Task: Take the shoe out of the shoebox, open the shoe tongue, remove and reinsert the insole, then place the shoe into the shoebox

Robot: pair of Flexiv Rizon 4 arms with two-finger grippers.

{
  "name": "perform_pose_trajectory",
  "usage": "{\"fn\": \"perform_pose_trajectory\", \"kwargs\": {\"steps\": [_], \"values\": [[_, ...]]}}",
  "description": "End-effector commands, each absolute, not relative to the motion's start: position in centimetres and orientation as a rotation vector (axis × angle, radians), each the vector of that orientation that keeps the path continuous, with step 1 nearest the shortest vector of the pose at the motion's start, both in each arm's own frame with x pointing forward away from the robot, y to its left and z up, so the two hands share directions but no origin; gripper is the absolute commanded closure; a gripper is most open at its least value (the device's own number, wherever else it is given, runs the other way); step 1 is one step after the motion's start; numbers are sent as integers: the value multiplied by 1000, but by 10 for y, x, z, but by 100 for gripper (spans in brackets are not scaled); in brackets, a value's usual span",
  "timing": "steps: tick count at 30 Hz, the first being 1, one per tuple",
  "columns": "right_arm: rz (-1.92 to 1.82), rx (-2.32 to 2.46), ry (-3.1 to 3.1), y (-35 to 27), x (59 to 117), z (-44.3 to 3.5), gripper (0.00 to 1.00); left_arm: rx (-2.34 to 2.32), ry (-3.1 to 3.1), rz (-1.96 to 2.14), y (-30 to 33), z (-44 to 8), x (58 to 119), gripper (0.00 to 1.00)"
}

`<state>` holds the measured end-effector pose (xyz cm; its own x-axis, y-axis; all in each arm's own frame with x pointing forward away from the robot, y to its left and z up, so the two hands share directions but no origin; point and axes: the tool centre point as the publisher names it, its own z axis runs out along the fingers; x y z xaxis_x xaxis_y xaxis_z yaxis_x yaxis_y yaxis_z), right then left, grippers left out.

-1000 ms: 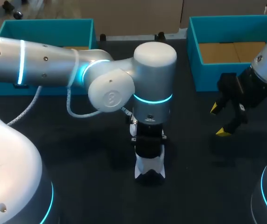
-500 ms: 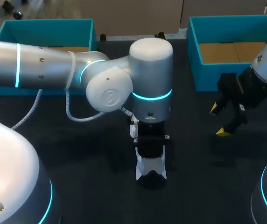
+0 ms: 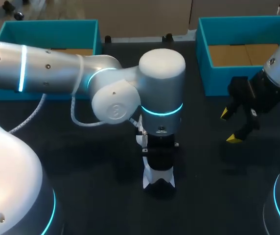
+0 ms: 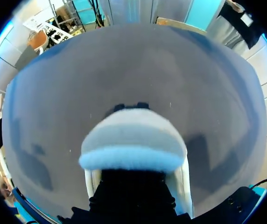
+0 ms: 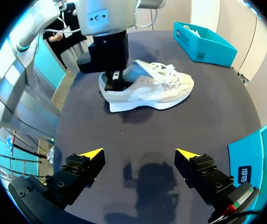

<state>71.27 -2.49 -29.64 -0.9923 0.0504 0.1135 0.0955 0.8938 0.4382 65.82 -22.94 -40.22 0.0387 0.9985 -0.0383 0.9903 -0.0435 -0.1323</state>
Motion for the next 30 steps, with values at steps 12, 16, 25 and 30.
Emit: {"fn": "perform_pose_trajectory", "kwargs": {"steps": [12, 16, 25, 30], "values": [[-690, -114, -2962, -25, 712, -297, 0, -2202, -2275, 129, -226, -364, 671, 100], [-690, -114, -2962, -25, 712, -297, 0, -2165, -2350, 22, -224, -364, 671, 100], [-690, -114, -2962, -25, 712, -297, 0, -2087, -2456, -38, -224, -361, 681, 66], [-690, -114, -2962, -25, 712, -297, 0, -2052, -2472, -64, -220, -364, 683, 55]]}}
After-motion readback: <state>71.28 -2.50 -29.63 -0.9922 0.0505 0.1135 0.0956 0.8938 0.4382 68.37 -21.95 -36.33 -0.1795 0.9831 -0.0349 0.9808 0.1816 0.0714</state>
